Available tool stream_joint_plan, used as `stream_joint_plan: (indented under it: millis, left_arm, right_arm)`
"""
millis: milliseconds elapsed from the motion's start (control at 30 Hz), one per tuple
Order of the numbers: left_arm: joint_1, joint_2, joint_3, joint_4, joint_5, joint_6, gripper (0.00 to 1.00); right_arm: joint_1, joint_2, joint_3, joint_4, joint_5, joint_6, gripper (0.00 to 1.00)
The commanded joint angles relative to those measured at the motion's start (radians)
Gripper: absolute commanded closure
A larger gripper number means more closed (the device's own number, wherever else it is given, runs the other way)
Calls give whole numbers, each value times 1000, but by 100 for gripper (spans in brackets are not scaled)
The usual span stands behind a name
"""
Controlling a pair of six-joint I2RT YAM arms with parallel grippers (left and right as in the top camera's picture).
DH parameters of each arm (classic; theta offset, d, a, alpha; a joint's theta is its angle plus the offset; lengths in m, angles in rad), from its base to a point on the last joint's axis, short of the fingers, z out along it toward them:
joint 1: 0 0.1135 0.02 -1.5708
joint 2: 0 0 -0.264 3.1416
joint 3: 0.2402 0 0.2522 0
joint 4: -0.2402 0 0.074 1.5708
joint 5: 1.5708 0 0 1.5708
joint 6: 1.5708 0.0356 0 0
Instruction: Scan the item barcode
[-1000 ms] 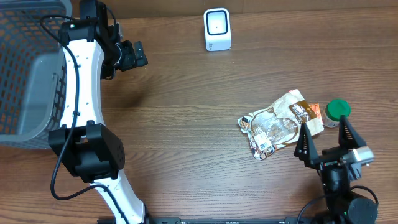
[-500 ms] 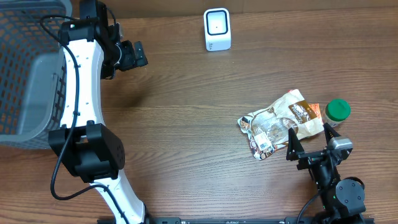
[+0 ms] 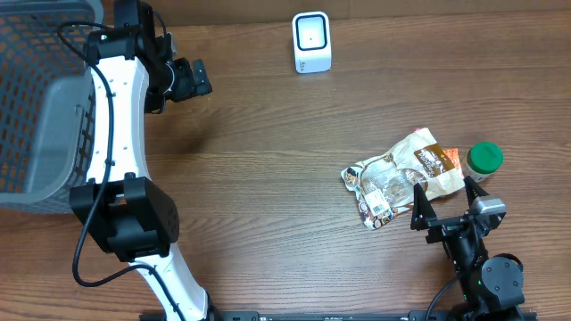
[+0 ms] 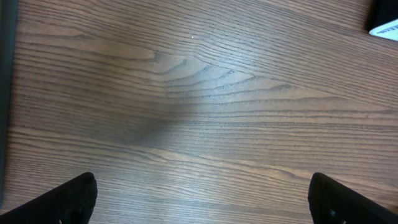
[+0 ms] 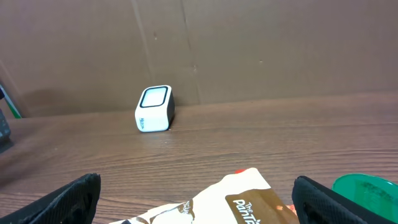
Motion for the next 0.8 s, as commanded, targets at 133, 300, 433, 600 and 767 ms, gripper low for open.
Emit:
stream_joint_plan:
  millis: [133,300,433,600,767]
  left_arm:
    - [0,3,15,1,-6,-9,0]
    - [-1,3,15,1,-6,-9,0]
    - [-1,4,15,1,-6,-9,0]
    - [0,6,15,1,-7,-9,0]
    - [0,7,15,1,-7,-9,0]
  right_arm:
    - [-6,-10,-11,4,-5,3,0]
    - [-6,-10,-11,4,-5,3,0]
    - [-6,-10,-11,4,-5,3,0]
    - [-6,-10,-11,4,-5,3,0]
    - [-6,-10,-11,4,-5,3,0]
